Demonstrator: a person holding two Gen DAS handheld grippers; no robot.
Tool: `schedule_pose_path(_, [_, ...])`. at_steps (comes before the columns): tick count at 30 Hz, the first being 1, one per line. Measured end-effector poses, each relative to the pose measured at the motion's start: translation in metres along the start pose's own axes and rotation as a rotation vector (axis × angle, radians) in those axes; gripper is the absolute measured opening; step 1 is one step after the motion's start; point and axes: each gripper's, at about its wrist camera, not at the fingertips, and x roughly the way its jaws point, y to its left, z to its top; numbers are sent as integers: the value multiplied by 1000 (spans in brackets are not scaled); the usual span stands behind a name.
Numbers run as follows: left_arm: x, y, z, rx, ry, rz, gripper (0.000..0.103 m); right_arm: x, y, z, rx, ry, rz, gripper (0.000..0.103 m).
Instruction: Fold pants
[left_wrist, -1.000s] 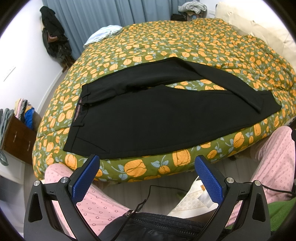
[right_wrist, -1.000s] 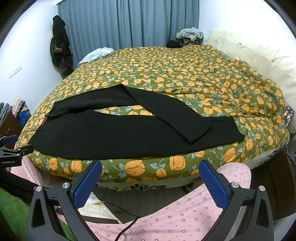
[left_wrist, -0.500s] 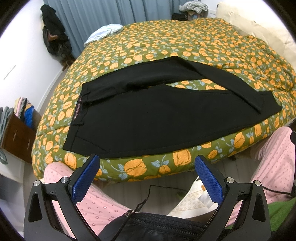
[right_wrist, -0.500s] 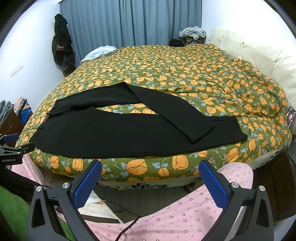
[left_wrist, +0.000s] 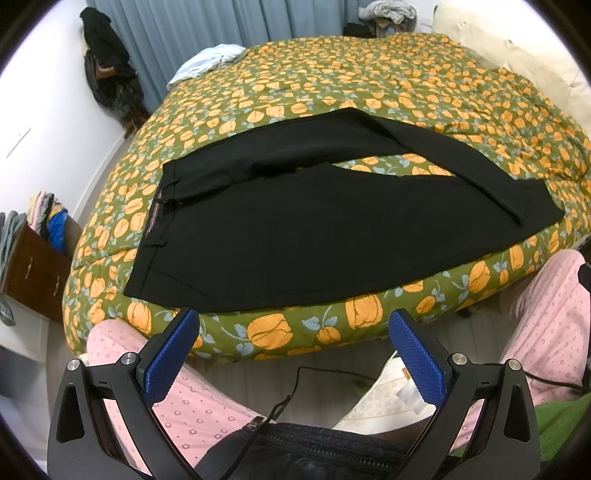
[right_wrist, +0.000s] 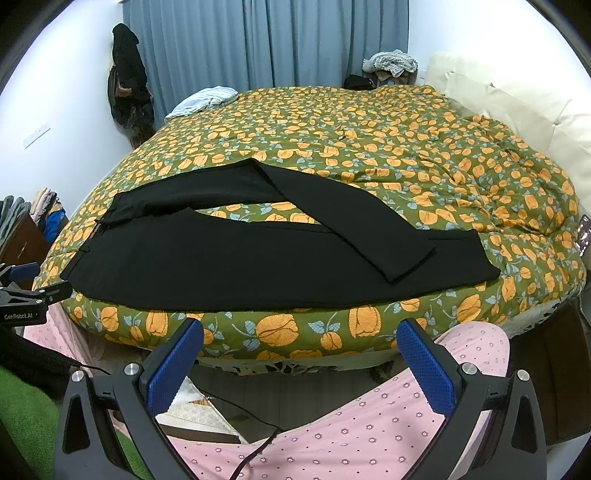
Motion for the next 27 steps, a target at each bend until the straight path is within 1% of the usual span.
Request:
schedule_pose_path(21, [7, 0, 0, 11, 12, 11, 102, 10, 3, -1, -11, 19, 12, 103])
schedule_pose_path(24, [9, 2, 6, 23, -8, 47, 102, 14, 4, 2, -31, 15, 12, 103])
schedule_pose_path(27, [9, 8, 18, 21, -73, 118, 102, 19, 4, 13, -58, -12, -2, 103])
